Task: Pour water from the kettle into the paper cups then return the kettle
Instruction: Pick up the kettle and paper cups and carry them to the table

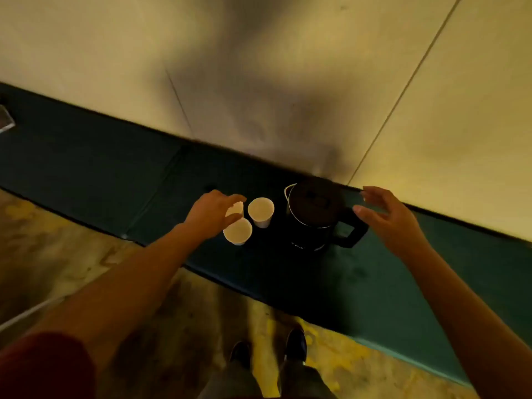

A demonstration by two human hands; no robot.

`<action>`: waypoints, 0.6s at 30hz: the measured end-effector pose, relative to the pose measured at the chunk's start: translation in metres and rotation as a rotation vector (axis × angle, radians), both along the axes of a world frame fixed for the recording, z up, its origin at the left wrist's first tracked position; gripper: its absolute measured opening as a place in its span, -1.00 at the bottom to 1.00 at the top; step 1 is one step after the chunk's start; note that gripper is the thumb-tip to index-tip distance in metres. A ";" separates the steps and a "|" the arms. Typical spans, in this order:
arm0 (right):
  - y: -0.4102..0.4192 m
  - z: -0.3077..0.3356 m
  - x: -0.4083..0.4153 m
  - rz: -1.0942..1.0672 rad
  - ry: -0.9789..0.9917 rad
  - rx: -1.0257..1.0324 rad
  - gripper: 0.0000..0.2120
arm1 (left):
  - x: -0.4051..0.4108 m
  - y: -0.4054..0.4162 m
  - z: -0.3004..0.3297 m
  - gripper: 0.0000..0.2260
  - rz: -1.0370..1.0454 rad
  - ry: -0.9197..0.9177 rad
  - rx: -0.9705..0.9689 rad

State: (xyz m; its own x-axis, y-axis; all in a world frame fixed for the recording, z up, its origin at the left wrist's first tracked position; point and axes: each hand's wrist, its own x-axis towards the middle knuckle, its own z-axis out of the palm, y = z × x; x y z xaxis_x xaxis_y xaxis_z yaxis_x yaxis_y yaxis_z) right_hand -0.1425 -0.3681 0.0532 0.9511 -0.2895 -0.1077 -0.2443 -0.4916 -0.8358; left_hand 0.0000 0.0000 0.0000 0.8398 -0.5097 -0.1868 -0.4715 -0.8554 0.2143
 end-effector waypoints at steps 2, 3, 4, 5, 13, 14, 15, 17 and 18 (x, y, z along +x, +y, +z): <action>-0.005 -0.004 0.001 0.031 0.081 -0.105 -0.26 | 0.002 -0.004 -0.004 -0.44 -0.110 -0.045 0.158; -0.007 -0.017 0.006 0.082 0.143 -0.150 -0.15 | 0.009 -0.003 -0.020 -0.39 -0.144 -0.040 0.232; -0.006 -0.020 0.004 0.102 0.192 -0.172 -0.07 | 0.008 -0.005 -0.023 -0.36 -0.162 -0.034 0.280; -0.004 -0.025 -0.002 0.121 0.197 -0.200 -0.02 | 0.005 -0.005 -0.029 -0.35 -0.181 -0.063 0.316; 0.000 -0.047 0.018 0.047 0.270 -0.274 -0.68 | 0.024 -0.021 -0.049 -0.56 -0.211 0.031 0.337; 0.000 -0.047 0.020 0.059 0.273 -0.273 -0.71 | 0.022 -0.021 -0.048 -0.58 -0.206 0.024 0.332; -0.001 -0.051 0.022 0.041 0.298 -0.256 -0.72 | 0.025 -0.025 -0.052 -0.58 -0.218 0.050 0.332; -0.001 -0.052 0.023 0.024 0.294 -0.233 -0.75 | 0.025 -0.024 -0.055 -0.58 -0.218 0.074 0.318; -0.002 -0.054 0.025 0.016 0.304 -0.229 -0.77 | 0.028 -0.026 -0.059 -0.58 -0.230 0.097 0.310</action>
